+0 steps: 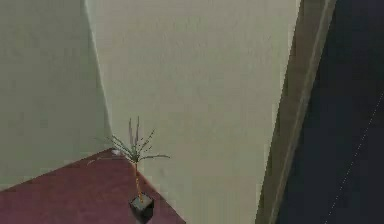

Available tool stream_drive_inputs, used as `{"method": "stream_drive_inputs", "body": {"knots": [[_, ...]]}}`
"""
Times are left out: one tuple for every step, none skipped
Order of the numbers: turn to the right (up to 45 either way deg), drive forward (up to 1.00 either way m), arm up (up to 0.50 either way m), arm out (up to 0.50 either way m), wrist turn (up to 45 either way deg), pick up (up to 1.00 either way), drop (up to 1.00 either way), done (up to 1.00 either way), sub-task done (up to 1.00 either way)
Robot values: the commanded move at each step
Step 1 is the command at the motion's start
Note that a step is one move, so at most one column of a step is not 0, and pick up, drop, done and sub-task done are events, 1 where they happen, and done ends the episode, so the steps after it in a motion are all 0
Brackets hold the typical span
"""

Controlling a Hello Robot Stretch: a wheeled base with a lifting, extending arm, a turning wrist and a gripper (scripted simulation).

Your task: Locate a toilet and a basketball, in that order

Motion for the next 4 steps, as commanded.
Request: {"method": "stream_drive_inputs", "body": {"knots": [[-39.0, 0.0, 0.0, 0.0, 0.0, 0.0, 0.0, 0.0, 0.0], [0.0, 0.15, 0.0, 0.0, 0.0, 0.0, 0.0, 0.0, 0.0], [-3.0, 0.0, 0.0, 0.0, 0.0, 0.0, 0.0, 0.0, 0.0], [0.0, 0.45, 0.0, 0.0, 0.0, 0.0, 0.0, 0.0, 0.0]]}}
